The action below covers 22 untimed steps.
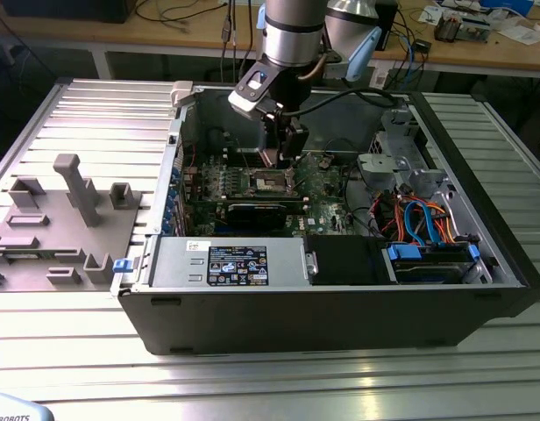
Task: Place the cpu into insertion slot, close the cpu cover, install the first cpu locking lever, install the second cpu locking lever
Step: 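Place the cpu into insertion slot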
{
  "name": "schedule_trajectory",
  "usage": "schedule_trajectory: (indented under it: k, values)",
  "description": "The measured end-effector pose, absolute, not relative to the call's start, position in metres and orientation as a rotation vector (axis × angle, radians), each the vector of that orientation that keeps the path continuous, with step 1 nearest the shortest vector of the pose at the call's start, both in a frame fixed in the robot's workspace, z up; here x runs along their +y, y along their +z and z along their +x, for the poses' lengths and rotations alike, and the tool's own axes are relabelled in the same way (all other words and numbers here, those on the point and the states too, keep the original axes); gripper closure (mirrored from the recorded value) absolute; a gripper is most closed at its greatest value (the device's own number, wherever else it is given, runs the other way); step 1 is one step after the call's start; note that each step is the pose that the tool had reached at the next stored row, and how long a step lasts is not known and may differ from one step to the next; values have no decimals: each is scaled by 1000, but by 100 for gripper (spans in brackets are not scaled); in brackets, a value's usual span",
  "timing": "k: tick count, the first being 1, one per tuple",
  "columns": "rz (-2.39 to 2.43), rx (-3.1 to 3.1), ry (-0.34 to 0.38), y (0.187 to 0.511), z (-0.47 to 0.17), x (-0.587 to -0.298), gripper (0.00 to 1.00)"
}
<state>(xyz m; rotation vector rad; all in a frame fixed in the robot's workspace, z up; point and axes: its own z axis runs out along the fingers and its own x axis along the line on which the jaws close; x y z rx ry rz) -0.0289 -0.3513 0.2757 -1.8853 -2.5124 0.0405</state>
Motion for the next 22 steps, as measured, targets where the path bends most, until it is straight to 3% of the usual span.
schedule_trajectory:
  k: [22]
  values:
    - [-1970, -2445, 40, 274, -29, -351, 45]
